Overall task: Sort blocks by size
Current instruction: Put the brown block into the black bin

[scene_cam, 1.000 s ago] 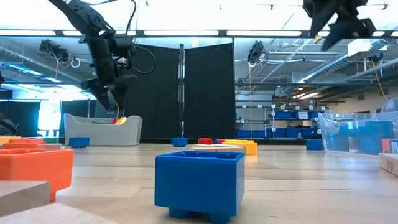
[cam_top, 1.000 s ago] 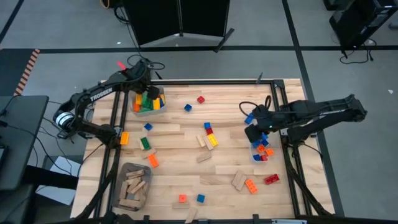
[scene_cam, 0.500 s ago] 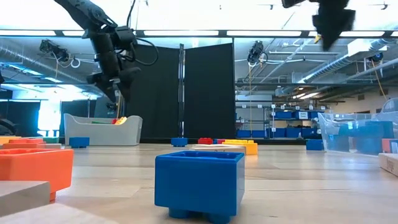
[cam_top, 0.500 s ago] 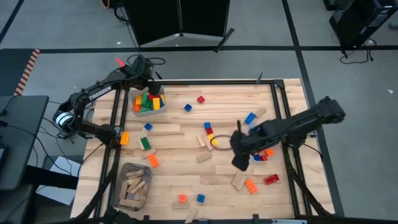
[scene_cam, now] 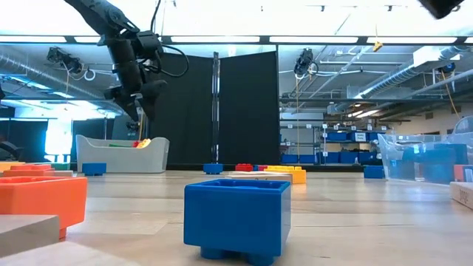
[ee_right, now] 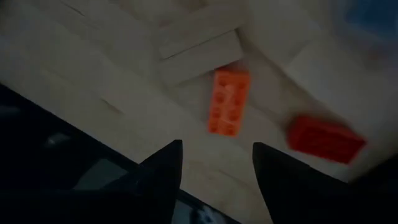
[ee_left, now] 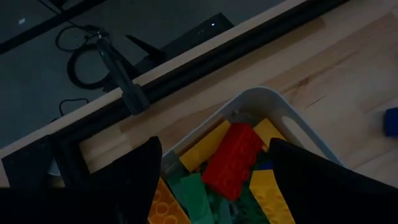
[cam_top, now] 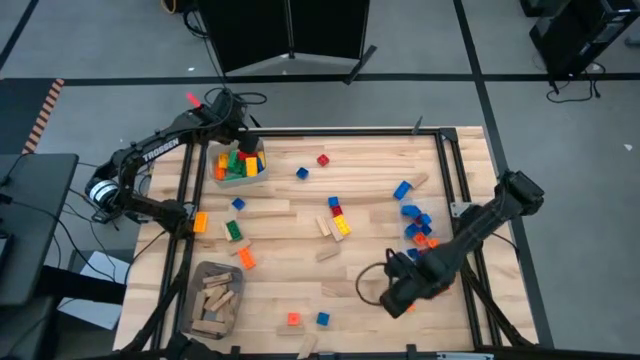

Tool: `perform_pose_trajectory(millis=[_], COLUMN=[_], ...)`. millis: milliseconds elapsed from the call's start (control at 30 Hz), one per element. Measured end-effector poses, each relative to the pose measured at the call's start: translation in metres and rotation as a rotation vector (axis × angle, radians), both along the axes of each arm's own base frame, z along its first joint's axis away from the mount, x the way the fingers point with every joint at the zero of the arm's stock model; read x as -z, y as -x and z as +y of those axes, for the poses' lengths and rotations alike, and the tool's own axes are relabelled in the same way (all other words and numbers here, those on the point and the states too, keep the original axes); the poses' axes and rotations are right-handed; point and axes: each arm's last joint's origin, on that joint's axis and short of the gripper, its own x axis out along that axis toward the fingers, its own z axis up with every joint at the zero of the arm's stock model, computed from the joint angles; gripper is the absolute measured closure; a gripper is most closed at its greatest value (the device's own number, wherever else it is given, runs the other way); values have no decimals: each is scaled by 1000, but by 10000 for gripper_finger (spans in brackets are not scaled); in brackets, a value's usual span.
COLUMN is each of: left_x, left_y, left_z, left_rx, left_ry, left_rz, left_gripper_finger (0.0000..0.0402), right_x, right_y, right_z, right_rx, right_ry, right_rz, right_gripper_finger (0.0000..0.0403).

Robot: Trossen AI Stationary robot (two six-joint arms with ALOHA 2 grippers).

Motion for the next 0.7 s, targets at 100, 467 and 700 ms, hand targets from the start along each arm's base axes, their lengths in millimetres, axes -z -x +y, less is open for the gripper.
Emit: perform_pose_trajectory(millis=[100, 467, 700], left_x=[0, 0, 0], left_y=[0, 0, 0], left_z=[0, 0, 0], left_rx=[-1, -15, -23], left_ry=[0, 4, 8], left_rz=[-1, -11, -18], left_gripper_finger=[99, 99, 99], right_x=[4, 16, 15], right_y=[8, 19, 5], right_z=[11, 21, 16], right_rx=[77, 136, -68], right_ry=[30, 70, 216], right_rz=[-27, -53, -286], right_gripper_finger=[177, 114, 94])
